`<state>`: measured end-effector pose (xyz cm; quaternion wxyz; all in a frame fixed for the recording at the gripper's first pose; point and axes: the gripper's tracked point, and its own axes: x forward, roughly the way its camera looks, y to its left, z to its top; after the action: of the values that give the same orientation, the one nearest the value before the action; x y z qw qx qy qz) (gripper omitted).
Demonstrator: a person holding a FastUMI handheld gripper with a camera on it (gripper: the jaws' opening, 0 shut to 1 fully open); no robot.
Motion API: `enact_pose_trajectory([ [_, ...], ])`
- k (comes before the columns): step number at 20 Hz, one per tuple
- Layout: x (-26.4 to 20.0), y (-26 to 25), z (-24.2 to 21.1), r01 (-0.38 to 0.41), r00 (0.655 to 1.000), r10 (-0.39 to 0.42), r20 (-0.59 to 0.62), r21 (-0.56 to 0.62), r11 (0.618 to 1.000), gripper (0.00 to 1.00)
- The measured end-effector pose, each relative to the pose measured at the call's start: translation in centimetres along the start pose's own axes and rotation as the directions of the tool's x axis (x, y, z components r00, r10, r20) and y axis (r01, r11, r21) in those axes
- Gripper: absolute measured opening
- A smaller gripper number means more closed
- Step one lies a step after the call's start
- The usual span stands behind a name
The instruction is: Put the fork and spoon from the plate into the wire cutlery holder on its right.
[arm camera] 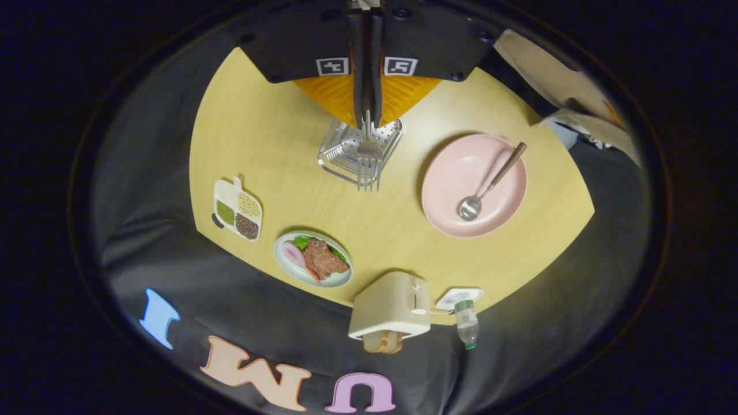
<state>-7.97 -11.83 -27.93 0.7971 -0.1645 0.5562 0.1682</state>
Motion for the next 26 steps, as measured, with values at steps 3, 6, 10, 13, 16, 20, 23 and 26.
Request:
enact_pose_trajectory([
  [3, 0.5, -0.1, -0.9, -0.022, 0.999, 0.022, -0.045, -0.015, 1.000, 0.08],
  [6, 1.3, 0.1, -1.3, -0.046, 0.994, 0.044, -0.100, -0.025, 0.999, 0.08],
  [10, 2.3, 0.2, -2.0, -0.062, 0.983, 0.056, -0.177, -0.031, 0.998, 0.08],
  [13, 2.7, 0.3, -1.8, -0.080, 0.973, 0.072, -0.220, -0.028, 0.996, 0.08],
  [16, 3.0, 0.5, -1.4, -0.098, 0.964, 0.095, -0.249, -0.002, 0.995, 0.08],
  [20, 3.1, 0.9, -1.2, -0.120, 0.952, 0.112, -0.285, -0.010, 0.993, 0.08],
  [23, 3.2, 0.9, -1.1, -0.123, 0.945, 0.111, -0.306, -0.020, 0.992, 0.10],
  [26, 3.3, 0.7, -0.8, -0.107, 0.949, 0.097, -0.299, -0.019, 0.994, 0.15],
])
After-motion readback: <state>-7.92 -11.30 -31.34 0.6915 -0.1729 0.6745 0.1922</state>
